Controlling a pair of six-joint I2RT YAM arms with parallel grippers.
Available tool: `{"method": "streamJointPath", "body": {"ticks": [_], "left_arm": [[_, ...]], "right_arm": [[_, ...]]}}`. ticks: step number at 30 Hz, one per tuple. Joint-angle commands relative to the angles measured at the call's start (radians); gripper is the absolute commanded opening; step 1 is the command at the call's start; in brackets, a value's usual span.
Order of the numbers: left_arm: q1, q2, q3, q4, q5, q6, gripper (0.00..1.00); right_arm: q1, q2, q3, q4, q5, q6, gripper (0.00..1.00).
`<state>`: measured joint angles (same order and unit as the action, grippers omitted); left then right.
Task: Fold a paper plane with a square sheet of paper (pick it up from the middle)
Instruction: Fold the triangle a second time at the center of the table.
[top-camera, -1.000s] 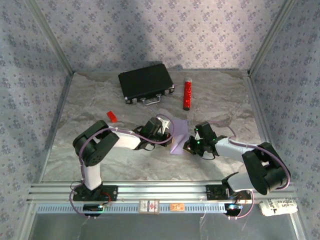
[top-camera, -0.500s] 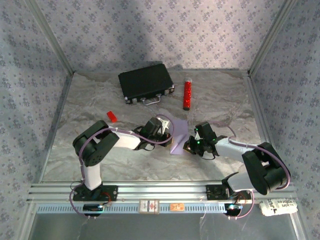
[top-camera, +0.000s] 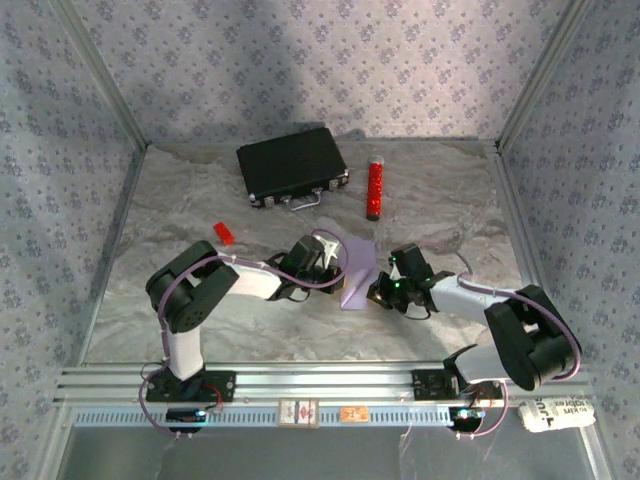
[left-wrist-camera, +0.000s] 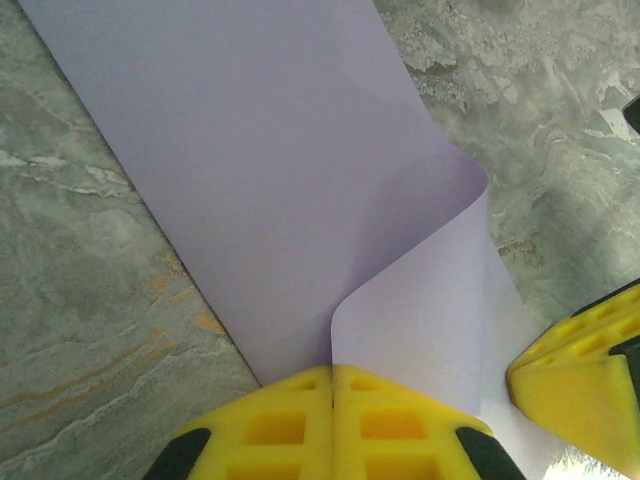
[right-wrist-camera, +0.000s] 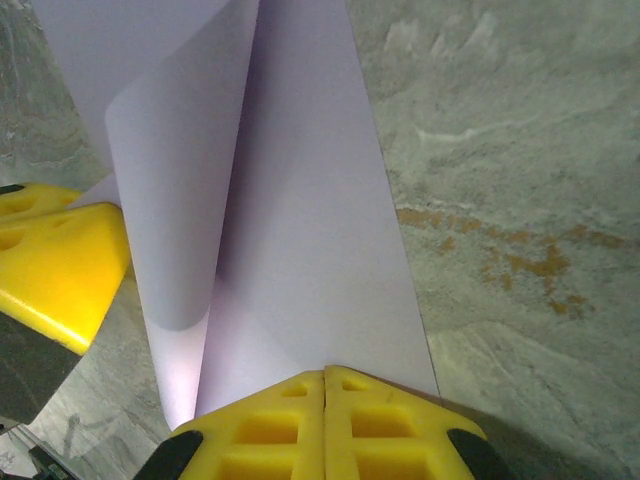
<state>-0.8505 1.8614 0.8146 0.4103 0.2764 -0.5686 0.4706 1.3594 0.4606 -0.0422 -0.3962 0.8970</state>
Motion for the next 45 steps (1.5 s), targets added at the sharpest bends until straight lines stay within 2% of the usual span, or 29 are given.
{"method": "streamJointPath", "body": {"ticks": [1, 6, 10, 21, 28, 45], "left_arm": [[0.005, 0.027, 0.006, -0.005, 0.013, -0.003, 0.02], [0.004, 0.033, -0.006, 0.002, 0.018, -0.008, 0.02], [0.004, 0.035, -0.006, 0.002, 0.021, -0.008, 0.02], [0.005, 0.041, -0.001, -0.001, 0.022, -0.005, 0.02], [0.005, 0.041, -0.001, -0.008, 0.023, 0.000, 0.02], [0.004, 0.048, 0.006, -0.024, 0.027, 0.004, 0.02]], "right_arm": [[-0.006, -0.027, -0.014, -0.057, 0.010, -0.017, 0.07], [-0.012, -0.117, -0.031, 0.026, -0.007, 0.013, 0.08], [-0.019, -0.135, -0.024, 0.100, -0.042, 0.039, 0.00], [0.022, 0.035, 0.088, 0.215, -0.100, 0.066, 0.00], [0.042, 0.131, 0.138, 0.218, -0.085, 0.069, 0.00], [0.022, 0.171, 0.010, 0.291, -0.063, 0.097, 0.00]]}}
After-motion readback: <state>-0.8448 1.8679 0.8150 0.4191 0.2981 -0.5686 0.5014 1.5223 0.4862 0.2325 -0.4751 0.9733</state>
